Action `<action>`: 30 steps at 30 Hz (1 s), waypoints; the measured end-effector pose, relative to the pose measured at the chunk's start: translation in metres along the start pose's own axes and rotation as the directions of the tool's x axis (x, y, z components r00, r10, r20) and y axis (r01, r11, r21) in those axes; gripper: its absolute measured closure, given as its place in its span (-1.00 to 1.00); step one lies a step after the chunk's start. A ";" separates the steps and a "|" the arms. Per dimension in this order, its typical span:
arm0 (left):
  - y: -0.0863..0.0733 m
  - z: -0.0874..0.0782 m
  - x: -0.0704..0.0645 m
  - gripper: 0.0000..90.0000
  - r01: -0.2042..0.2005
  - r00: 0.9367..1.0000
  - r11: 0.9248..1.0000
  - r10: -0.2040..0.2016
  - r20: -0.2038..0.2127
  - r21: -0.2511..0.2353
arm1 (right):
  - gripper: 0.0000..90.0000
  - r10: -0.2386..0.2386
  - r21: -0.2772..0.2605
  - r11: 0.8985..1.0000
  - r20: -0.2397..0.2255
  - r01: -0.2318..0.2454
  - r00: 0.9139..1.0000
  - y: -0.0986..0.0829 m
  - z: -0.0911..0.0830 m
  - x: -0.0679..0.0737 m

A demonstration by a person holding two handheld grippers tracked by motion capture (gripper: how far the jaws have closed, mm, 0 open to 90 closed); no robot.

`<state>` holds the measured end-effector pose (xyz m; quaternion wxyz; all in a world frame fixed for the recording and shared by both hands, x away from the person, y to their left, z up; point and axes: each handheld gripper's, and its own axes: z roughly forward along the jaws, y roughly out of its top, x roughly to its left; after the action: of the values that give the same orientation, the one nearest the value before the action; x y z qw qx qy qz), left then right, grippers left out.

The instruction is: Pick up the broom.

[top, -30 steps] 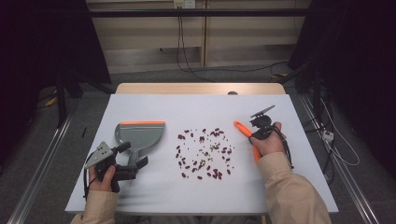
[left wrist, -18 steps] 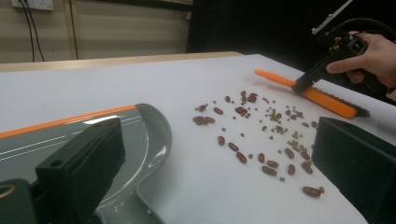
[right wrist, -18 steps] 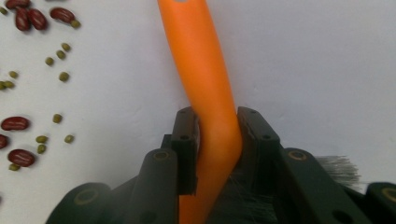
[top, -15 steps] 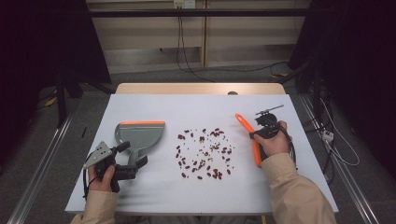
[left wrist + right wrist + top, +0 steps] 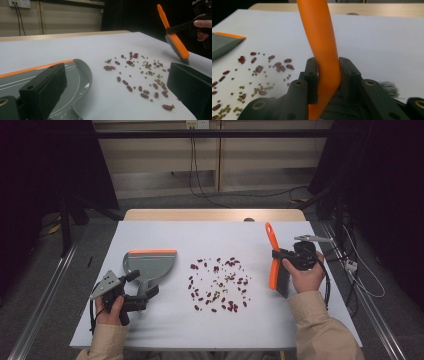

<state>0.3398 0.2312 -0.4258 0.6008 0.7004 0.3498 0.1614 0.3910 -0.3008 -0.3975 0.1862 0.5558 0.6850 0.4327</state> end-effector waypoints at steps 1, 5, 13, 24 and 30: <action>0.001 0.000 -0.001 -0.94 0.000 1.000 1.000 0.000 0.006 -0.004 | 0.58 0.014 -0.036 0.999 -0.019 -0.015 1.000 -0.001 -0.003 0.000; 0.005 0.003 -0.004 -0.94 -0.007 1.000 1.000 0.007 0.016 -0.011 | 0.58 0.013 -0.088 0.996 -0.036 -0.016 0.999 -0.002 -0.008 0.001; 0.013 0.006 -0.009 -0.94 -0.011 1.000 1.000 0.012 0.022 -0.026 | 0.59 0.025 -0.152 0.988 -0.094 -0.039 0.995 -0.004 -0.015 0.000; 0.027 0.023 -0.026 -0.94 -0.044 0.996 0.999 0.044 0.073 -0.013 | 0.59 0.026 -0.204 0.977 -0.147 -0.056 0.989 0.005 -0.024 0.008; 0.034 0.036 -0.037 -0.94 -0.065 0.992 0.998 0.066 0.108 -0.010 | 0.59 -0.001 -0.217 0.976 -0.164 -0.035 0.987 0.014 -0.021 0.024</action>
<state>0.3470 0.1790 -0.3943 0.6154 0.7174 0.2929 0.1439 0.3764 -0.2866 -0.3694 0.1860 0.5005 0.6413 0.5511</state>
